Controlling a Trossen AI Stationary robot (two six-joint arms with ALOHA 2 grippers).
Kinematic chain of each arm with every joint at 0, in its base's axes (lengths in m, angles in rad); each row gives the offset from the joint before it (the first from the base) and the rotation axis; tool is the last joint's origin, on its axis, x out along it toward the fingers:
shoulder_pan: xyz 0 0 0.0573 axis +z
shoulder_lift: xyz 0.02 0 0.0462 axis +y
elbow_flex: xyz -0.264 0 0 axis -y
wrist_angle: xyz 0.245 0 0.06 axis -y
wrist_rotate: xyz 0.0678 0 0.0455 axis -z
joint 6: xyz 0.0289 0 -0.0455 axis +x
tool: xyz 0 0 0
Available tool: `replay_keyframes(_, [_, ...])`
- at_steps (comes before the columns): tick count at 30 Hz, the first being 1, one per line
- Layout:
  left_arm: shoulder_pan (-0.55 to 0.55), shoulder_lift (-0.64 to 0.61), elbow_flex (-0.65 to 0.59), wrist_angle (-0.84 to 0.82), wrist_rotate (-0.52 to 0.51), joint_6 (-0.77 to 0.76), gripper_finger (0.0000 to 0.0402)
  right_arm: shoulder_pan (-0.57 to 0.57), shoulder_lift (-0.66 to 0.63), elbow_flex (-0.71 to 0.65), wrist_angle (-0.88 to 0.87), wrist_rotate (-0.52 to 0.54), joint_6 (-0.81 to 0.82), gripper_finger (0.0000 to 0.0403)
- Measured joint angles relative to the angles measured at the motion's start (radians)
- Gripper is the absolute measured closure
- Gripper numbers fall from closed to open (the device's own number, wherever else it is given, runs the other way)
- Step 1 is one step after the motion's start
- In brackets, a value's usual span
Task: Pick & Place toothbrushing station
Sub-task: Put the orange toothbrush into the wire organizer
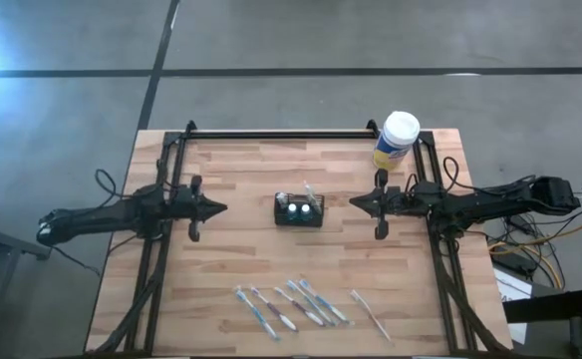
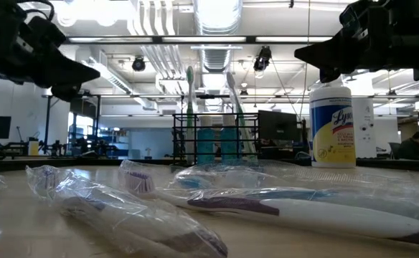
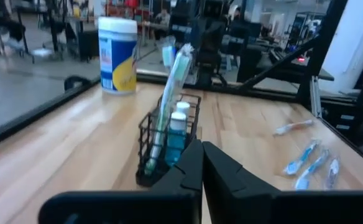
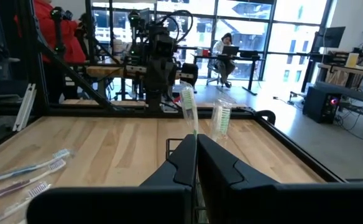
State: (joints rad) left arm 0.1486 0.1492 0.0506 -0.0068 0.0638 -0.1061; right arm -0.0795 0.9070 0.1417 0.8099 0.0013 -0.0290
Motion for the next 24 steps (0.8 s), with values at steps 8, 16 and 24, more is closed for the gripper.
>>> replay_keyframes(8, [0.000, -0.063, -0.024, -0.004, 0.049, 0.028, 0.0398, 0.000, 0.000, 0.000, -0.001, 0.000, 0.000, 0.0394])
replay_keyframes(16, [0.000, -0.050, -0.033, 0.011, 0.059, 0.024, 0.0398, 0.000, 0.000, 0.000, -0.003, 0.000, 0.008, 0.0394])
replay_keyframes(24, [0.000, -0.045, -0.036, 0.012, 0.060, -0.038, 0.0397, 0.001, 0.000, 0.000, -0.032, 0.000, 0.159, 0.0394])
